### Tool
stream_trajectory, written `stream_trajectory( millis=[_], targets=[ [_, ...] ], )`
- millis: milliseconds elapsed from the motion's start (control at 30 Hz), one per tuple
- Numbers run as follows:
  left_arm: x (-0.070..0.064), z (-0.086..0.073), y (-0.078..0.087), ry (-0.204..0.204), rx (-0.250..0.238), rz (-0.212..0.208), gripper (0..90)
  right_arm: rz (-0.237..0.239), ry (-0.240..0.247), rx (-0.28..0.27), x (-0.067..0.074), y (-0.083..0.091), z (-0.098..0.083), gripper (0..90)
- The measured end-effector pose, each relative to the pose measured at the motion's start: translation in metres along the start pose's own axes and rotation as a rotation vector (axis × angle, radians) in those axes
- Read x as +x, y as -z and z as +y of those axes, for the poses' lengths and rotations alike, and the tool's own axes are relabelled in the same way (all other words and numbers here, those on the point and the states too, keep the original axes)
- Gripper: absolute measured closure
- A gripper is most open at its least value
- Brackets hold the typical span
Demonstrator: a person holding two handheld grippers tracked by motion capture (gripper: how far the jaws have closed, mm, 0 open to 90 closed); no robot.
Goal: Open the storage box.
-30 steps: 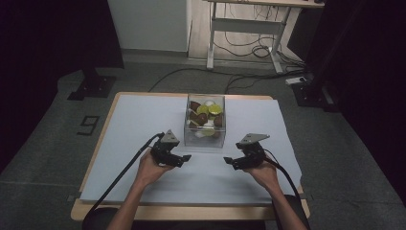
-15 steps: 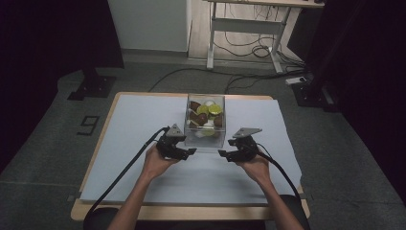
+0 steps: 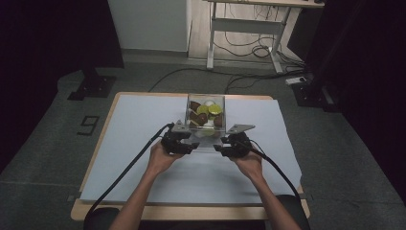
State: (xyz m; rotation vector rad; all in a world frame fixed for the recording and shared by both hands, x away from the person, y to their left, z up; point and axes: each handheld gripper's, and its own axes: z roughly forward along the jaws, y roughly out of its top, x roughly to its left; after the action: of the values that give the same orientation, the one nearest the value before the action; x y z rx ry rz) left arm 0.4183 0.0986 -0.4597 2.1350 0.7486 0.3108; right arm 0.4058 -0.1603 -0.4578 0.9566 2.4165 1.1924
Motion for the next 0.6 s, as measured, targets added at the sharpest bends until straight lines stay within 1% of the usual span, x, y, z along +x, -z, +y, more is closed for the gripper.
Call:
stream_trajectory(
  millis=[33, 67, 200, 267, 400, 467, 533, 600],
  targets=[
    [0.001, 0.000, 0.000, 0.004, -0.002, 0.000, 44.1, 0.003, -0.009, -0.005, 0.000, -0.001, 0.001, 53.8],
    [0.002, 0.000, -0.001, 0.011, -0.007, -0.001, 44.9, -0.003, -0.009, -0.004, 0.000, -0.001, 0.001, 54.4],
    [0.005, 0.001, -0.002, 0.020, -0.016, 0.007, 49.1, -0.006, -0.010, -0.003, 0.000, -0.006, 0.004, 57.5],
    [0.005, 0.002, -0.003, 0.022, -0.016, 0.011, 50.4, -0.017, -0.007, -0.001, 0.000, -0.009, 0.005, 58.7],
    [0.005, 0.005, -0.005, 0.026, -0.018, 0.018, 53.2, -0.040, -0.013, -0.017, 0.000, -0.014, 0.008, 64.0],
    [0.006, 0.006, -0.007, 0.031, -0.021, 0.020, 54.6, -0.040, -0.027, -0.033, -0.001, -0.015, 0.009, 66.6],
    [0.006, 0.007, -0.009, 0.033, -0.021, 0.024, 56.6, -0.053, -0.032, -0.041, -0.002, -0.016, 0.009, 69.2],
    [0.006, 0.008, -0.011, 0.029, -0.021, 0.032, 58.6, -0.057, -0.037, -0.044, -0.003, -0.017, 0.009, 71.0]
  ],
)
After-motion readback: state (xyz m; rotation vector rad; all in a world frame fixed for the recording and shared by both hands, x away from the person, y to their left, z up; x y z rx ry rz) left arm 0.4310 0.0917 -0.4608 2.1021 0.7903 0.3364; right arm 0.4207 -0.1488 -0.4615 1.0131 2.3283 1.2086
